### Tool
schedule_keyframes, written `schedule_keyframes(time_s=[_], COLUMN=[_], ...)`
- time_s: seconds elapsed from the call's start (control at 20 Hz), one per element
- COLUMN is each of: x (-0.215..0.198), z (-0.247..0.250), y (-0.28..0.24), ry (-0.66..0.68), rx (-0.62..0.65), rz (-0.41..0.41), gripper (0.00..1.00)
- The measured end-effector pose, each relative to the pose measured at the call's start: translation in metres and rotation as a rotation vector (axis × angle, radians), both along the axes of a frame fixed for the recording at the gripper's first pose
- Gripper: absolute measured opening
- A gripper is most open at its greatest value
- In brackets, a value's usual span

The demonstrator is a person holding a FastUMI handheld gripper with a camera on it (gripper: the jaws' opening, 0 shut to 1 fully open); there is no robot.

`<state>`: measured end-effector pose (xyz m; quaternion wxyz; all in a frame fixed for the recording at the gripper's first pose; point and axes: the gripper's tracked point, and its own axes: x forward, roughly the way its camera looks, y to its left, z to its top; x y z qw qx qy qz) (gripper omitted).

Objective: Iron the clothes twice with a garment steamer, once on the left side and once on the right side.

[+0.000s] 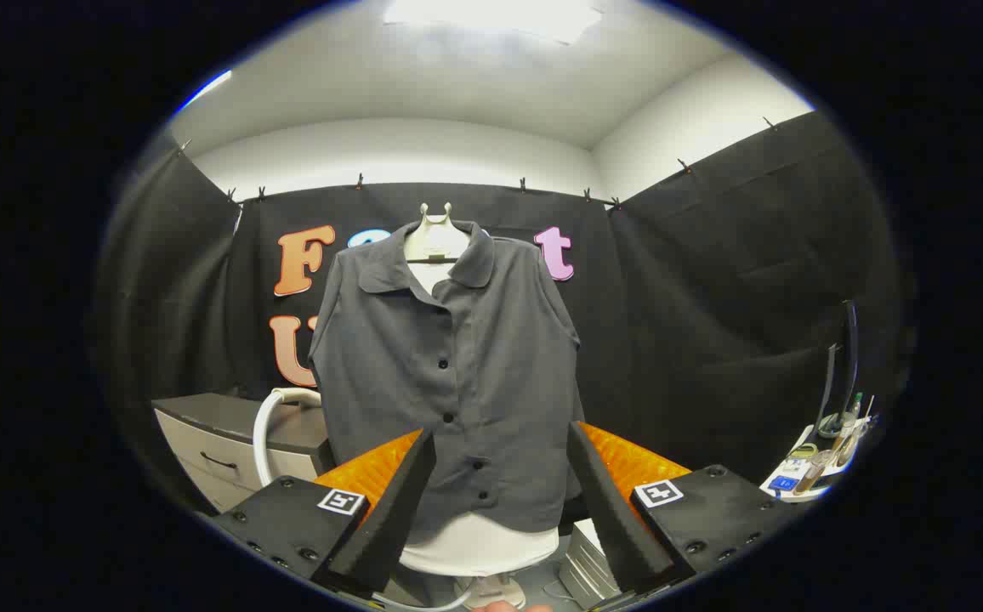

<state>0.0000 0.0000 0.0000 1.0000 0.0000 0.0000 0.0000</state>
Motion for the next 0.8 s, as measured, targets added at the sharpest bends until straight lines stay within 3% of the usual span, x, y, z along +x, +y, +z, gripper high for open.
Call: schedule_keyframes(time_s=[0.8], x=[-0.02], z=[0.008], y=[0.034], ry=[-0.02], rx=[-0.026], rz=[0.044], gripper=[0.99])
